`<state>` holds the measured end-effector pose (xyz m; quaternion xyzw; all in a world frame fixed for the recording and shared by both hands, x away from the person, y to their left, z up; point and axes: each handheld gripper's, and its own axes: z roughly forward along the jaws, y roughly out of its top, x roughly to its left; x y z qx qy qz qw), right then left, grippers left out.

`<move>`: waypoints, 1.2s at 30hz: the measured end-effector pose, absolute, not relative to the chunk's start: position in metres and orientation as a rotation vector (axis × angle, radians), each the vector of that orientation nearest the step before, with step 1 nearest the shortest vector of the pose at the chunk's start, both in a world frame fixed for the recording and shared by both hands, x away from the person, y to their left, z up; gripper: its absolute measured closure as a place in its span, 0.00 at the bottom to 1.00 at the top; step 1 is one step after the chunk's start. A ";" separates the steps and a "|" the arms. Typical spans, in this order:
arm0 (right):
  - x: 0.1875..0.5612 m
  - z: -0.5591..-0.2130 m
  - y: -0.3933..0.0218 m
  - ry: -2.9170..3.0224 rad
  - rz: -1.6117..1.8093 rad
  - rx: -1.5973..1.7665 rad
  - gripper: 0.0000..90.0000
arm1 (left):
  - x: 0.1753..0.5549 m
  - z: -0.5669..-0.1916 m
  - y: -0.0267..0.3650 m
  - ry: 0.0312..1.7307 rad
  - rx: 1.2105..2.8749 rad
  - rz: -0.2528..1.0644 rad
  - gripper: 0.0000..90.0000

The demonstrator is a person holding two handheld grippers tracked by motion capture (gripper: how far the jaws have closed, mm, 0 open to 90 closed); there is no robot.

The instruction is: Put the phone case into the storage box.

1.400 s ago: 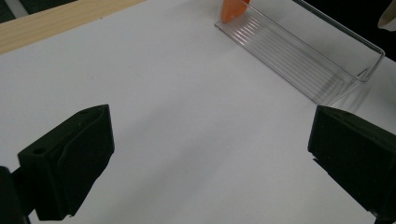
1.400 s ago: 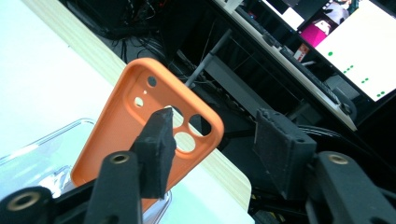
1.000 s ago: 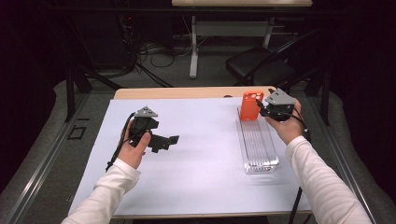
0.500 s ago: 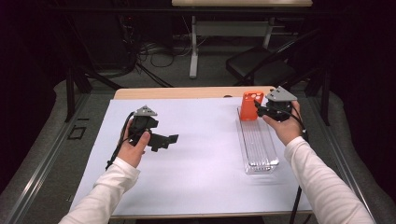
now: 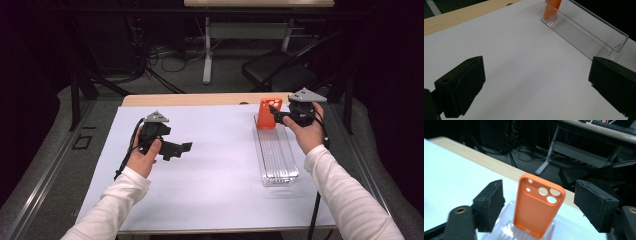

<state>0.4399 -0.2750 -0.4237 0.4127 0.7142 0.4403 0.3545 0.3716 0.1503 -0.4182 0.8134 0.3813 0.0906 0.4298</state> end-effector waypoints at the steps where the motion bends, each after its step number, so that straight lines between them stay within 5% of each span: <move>1: 0.439 -0.422 -0.275 1.844 1.160 1.091 0.21 | 0.371 -0.418 0.150 0.955 2.024 0.223 0.01; 36: 0.394 -0.402 -0.219 2.117 1.351 1.046 0.00 | 0.356 -0.408 0.157 0.886 1.970 0.200 0.01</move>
